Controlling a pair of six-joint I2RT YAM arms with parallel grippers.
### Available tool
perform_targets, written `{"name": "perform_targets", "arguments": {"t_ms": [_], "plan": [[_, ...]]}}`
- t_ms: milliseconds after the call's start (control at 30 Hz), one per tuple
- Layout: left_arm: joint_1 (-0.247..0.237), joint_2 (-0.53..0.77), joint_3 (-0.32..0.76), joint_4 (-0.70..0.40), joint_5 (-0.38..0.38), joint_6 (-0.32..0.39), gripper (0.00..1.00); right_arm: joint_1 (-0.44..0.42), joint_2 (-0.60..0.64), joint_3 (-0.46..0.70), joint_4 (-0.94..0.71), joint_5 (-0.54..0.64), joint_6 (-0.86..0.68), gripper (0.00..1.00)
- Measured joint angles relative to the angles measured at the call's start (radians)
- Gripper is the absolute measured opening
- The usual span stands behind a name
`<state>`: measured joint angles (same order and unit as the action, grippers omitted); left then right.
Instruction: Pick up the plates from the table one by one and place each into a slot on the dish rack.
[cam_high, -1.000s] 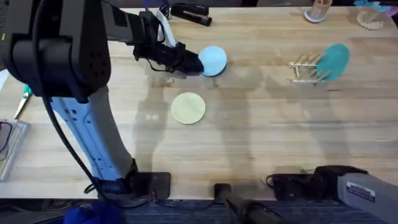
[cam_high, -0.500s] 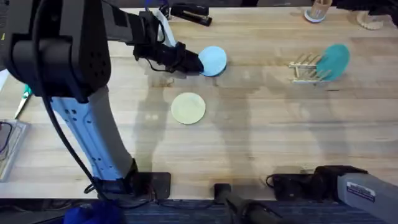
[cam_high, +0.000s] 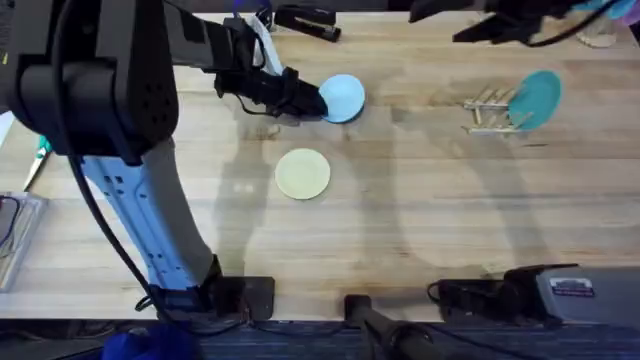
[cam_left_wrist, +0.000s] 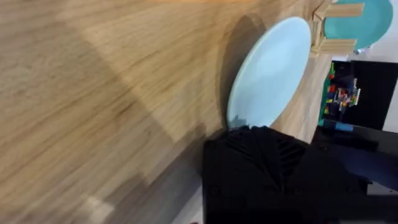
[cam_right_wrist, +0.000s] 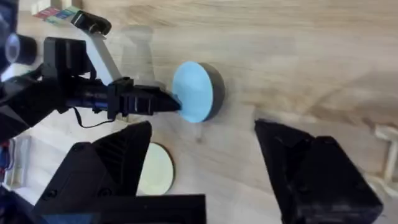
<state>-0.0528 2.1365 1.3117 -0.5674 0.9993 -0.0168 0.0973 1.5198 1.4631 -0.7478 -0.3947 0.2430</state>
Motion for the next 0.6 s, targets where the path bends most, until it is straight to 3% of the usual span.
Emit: {"name": "perform_targets", "arguments": {"t_ms": [367,600], "plan": [[0.0,0.0,0.0,0.0,0.0,0.0,0.041,0.0,0.261,0.0,0.279,-0.265,-0.042,0.996],[0.0,0.0,0.0,0.0,0.0,-0.001,0.041,0.0,0.409,0.0,0.323,-0.326,-0.03,0.996]]}}
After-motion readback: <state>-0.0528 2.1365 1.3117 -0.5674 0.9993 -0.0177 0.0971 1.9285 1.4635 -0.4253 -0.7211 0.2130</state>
